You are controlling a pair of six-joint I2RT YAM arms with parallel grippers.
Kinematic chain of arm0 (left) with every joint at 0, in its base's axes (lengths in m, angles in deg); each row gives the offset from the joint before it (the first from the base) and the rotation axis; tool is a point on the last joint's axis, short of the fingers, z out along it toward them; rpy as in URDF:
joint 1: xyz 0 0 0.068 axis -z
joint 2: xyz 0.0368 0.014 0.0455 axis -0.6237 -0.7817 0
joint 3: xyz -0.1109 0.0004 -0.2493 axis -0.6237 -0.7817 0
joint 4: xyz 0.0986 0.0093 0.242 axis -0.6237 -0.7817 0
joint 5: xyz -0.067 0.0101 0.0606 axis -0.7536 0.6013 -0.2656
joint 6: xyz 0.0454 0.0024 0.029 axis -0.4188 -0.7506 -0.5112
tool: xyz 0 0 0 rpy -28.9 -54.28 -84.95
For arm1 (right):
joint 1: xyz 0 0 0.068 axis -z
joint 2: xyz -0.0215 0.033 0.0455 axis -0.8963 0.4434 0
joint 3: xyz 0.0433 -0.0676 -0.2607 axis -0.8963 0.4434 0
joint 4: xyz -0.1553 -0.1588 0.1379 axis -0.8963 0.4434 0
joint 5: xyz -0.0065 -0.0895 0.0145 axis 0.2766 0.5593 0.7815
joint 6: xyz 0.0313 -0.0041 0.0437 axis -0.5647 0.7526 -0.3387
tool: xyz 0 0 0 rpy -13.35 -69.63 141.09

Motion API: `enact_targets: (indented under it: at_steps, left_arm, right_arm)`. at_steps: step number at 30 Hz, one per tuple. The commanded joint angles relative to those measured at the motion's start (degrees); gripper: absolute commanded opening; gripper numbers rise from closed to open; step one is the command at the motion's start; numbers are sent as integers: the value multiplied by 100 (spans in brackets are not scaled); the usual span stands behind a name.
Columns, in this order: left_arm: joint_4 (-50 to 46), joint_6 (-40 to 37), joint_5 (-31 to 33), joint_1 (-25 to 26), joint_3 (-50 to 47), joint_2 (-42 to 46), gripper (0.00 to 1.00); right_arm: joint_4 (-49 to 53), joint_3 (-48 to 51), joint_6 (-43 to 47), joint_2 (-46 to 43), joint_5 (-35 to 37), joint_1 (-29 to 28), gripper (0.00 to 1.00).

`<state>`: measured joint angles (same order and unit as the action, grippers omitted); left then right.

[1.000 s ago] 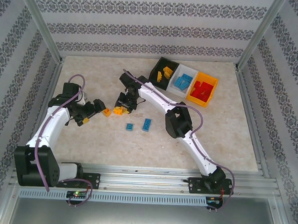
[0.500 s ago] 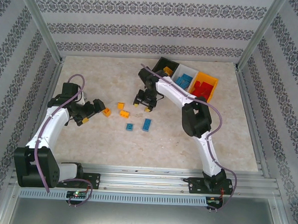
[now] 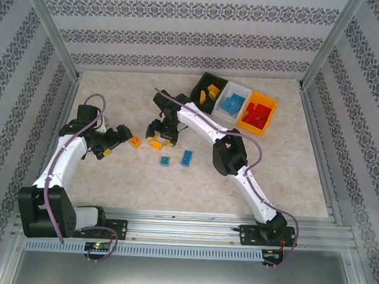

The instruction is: Sort the legos into containers by color

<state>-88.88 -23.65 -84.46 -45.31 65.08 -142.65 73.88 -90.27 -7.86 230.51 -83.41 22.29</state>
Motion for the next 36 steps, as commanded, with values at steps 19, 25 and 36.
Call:
enact_targets:
  at_steps: [19, 25, 36]
  left_arm:
    - [-225, -45, 120, -189, 71, 88, 100]
    - [-135, -23, 76, -198, 46, 80, 100]
    - [-132, -27, 0, -198, 155, 13, 100]
  right_arm:
    - [1081, 565, 90, -324, 1060, 158, 72]
    - [82, 2327, 262, -1584, 1072, 357, 70]
    - [281, 1637, 125, -981, 863, 31, 74]
